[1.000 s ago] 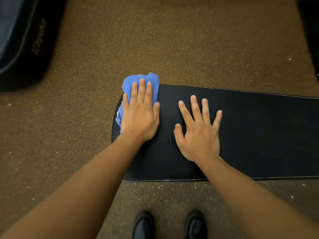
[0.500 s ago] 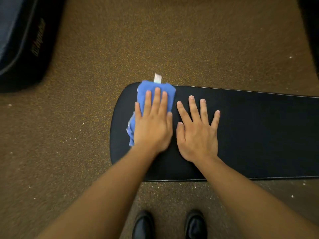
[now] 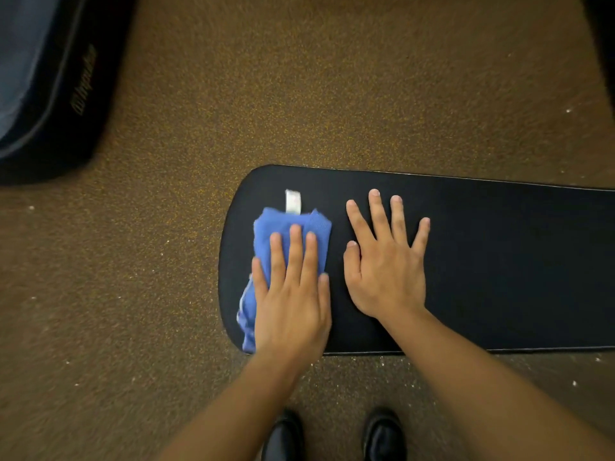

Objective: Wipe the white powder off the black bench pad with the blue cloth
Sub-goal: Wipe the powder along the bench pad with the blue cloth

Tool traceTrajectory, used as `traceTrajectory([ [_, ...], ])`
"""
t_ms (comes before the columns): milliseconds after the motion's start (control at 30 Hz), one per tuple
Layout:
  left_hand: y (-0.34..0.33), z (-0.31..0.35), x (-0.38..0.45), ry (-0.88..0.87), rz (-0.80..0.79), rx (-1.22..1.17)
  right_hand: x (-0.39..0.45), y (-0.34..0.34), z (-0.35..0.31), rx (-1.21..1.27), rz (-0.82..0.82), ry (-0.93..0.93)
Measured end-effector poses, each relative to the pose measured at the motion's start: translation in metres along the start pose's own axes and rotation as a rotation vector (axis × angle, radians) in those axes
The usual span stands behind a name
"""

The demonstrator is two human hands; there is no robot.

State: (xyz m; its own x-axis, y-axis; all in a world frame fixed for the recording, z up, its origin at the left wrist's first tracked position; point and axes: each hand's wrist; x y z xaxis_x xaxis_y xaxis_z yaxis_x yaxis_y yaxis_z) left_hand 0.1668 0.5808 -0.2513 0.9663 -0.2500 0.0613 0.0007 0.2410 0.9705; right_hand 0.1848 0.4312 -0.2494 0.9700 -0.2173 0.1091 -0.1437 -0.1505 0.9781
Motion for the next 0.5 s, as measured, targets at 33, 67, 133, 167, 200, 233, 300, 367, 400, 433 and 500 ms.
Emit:
traceTrajectory([
  [33, -0.001, -0.002, 0.022, -0.031, 0.005, 0.006, 0.000, 0.000, 0.000, 0.003, 0.001, -0.001],
  [67, -0.001, -0.006, 0.045, -0.038, 0.004, 0.010, 0.000, 0.000, 0.000, 0.007, 0.001, -0.002],
  [133, 0.002, -0.023, 0.089, 0.026, 0.002, 0.016, 0.000, 0.000, 0.000, 0.015, 0.004, -0.005],
  [167, 0.005, -0.033, 0.105, 0.081, 0.001, 0.013, 0.000, 0.000, 0.000, 0.016, 0.006, -0.006],
  [200, 0.006, -0.043, 0.115, 0.133, -0.001, 0.003, 0.000, 0.000, 0.000, 0.016, 0.007, -0.005],
  [233, 0.008, -0.050, 0.116, 0.167, 0.004, -0.010, 0.000, 0.000, 0.000, 0.014, 0.006, -0.003],
  [300, 0.009, -0.057, 0.096, 0.189, 0.041, -0.016, 0.000, -0.001, 0.001, 0.008, 0.005, -0.002],
  [367, 0.009, -0.054, 0.055, 0.241, 0.079, -0.020, 0.000, -0.001, 0.001, 0.003, 0.006, -0.004],
  [400, 0.009, -0.051, 0.031, 0.266, 0.087, -0.025, 0.000, -0.001, 0.000, 0.000, 0.006, -0.006],
  [433, 0.008, -0.046, 0.007, 0.272, 0.087, -0.026, 0.000, -0.001, 0.000, -0.003, 0.005, -0.006],
  [500, 0.006, -0.028, -0.032, 0.212, 0.067, -0.019, 0.000, -0.001, -0.001, -0.003, 0.003, -0.003],
])
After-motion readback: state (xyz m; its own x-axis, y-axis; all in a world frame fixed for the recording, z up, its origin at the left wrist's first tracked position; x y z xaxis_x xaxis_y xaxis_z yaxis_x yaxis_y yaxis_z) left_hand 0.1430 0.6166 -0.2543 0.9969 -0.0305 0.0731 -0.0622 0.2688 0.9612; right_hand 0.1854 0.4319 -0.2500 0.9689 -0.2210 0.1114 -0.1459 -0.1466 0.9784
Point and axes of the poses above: each hand's wrist, its own x-axis towards the middle knuckle, its own y-axis out of the back of the hand, z = x × y, and after that the axes turned 12 degrees about z, right-handed
